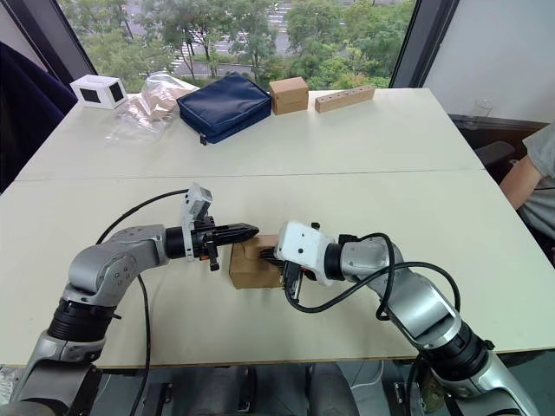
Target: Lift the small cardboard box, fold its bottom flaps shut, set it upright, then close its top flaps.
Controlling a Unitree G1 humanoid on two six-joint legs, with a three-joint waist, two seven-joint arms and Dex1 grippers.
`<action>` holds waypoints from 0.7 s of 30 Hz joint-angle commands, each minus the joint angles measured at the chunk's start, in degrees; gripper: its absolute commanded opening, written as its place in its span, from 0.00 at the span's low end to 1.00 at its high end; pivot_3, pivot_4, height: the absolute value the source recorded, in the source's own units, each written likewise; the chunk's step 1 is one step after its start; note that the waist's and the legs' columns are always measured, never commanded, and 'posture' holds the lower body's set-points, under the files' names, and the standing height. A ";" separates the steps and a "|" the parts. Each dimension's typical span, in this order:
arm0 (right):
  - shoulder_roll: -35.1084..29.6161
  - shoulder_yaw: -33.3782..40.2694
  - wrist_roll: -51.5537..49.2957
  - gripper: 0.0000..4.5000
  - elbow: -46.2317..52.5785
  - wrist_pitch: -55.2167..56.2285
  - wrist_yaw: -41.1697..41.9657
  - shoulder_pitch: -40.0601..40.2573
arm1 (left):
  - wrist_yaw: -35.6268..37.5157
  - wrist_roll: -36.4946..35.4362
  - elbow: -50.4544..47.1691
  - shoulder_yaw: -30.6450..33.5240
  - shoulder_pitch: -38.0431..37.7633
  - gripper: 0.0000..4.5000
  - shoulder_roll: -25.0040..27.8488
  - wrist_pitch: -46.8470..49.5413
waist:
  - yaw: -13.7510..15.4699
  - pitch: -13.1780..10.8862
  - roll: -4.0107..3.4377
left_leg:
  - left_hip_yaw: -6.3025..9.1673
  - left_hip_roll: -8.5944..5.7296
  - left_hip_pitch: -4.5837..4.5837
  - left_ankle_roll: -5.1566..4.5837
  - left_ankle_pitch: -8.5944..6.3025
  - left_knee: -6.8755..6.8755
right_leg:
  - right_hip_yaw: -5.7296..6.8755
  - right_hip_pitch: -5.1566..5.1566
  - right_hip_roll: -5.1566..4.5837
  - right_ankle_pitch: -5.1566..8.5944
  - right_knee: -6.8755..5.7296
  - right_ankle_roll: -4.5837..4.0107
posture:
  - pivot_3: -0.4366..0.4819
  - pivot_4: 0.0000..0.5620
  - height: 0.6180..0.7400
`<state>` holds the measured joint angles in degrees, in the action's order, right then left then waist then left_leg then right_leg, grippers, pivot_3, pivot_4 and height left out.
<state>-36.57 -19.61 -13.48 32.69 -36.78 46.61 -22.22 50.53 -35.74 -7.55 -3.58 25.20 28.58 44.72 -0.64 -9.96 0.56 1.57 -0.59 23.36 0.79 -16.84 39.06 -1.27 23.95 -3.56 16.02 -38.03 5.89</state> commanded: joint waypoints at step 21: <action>-1.42 -3.60 8.69 0.00 -3.70 4.71 -0.65 -1.81 | -1.48 -2.93 -2.55 1.55 -0.71 0.01 -0.38 2.80 | 0.03 0.01 0.01 | 0.00 0.00 -0.02 0.00 0.00 0.01 | 0.01 -0.03 0.00 0.00 0.00 0.00 | 0.48 0.27 1.00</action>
<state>-37.75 -23.32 -5.86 29.55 -32.05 46.25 -23.87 48.94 -37.77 -8.12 -3.11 24.83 28.25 47.29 -0.61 -9.95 0.57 1.57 -0.60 23.34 0.80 -16.84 39.07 -1.26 23.93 -3.56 16.02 -38.04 5.89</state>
